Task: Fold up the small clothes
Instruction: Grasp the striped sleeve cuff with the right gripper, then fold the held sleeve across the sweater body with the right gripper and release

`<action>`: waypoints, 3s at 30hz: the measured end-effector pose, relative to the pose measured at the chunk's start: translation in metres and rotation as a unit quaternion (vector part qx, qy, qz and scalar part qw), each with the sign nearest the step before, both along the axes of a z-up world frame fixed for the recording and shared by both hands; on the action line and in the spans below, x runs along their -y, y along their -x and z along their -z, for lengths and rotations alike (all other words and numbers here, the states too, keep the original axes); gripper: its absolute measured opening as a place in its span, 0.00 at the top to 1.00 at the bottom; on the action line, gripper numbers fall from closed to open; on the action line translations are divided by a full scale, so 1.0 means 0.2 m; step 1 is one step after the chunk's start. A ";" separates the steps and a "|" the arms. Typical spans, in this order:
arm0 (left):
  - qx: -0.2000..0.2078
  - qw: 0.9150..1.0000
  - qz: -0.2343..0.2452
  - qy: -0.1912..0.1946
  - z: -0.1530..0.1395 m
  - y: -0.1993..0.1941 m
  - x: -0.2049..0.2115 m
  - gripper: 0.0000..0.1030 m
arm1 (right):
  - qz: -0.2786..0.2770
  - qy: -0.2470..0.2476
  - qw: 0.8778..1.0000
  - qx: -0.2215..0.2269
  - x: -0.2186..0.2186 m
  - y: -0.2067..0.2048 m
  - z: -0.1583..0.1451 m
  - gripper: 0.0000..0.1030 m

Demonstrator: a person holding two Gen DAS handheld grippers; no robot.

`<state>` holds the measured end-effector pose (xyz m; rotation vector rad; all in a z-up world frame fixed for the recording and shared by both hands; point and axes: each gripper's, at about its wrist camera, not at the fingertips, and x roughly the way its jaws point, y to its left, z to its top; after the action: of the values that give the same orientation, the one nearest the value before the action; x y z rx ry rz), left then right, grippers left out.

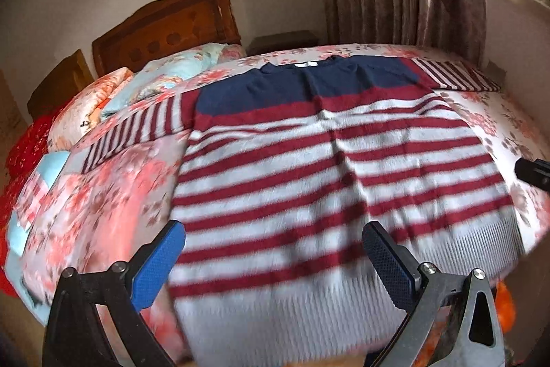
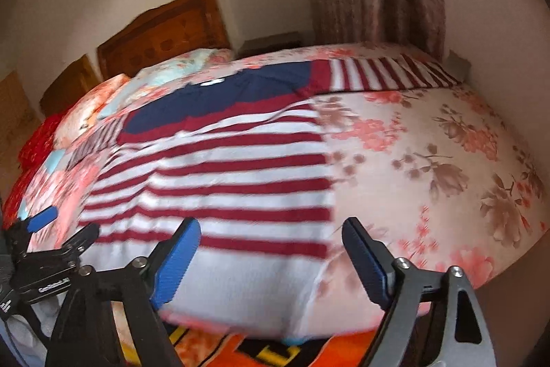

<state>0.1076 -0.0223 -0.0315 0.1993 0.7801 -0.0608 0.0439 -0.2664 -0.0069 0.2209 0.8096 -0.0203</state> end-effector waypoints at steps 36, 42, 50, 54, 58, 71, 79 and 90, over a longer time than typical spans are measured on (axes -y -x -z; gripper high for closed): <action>-0.079 0.991 0.002 0.108 0.20 -0.96 0.06 0.00 | 0.289 -0.075 0.952 0.067 1.64 -1.15 0.10 0.96; -0.076 0.990 0.001 0.118 0.19 -0.96 0.05 0.00 | 0.203 -0.068 0.965 0.149 1.33 -1.10 -0.14 0.96; -0.070 0.989 -0.005 0.133 0.19 -0.95 0.02 0.00 | -0.007 -0.014 0.986 0.168 0.66 -1.15 -0.40 0.98; -0.066 0.986 -0.009 0.152 0.18 -0.94 -0.01 0.00 | -0.217 0.010 0.969 0.122 0.06 -1.15 -0.31 0.80; -0.064 0.985 -0.008 0.158 0.18 -0.94 -0.02 0.00 | -0.215 0.028 0.973 0.079 -0.04 -1.09 -0.12 0.77; -0.029 0.959 0.047 0.277 -0.10 -0.93 0.17 0.00 | 0.069 -0.100 0.992 0.046 1.06 -0.90 0.07 0.74; -0.106 0.931 0.240 0.256 -0.16 -1.36 1.06 0.00 | 0.058 -0.111 0.991 0.037 1.04 -0.86 0.19 0.68; -0.136 0.930 0.299 0.161 0.12 -1.52 1.54 0.00 | 0.049 -0.160 0.983 0.069 1.12 -0.84 0.23 0.63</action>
<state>0.4120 -0.3307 -0.0560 0.1104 0.9503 -0.8060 0.2128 -0.4908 -0.0520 0.5608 0.6598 0.0340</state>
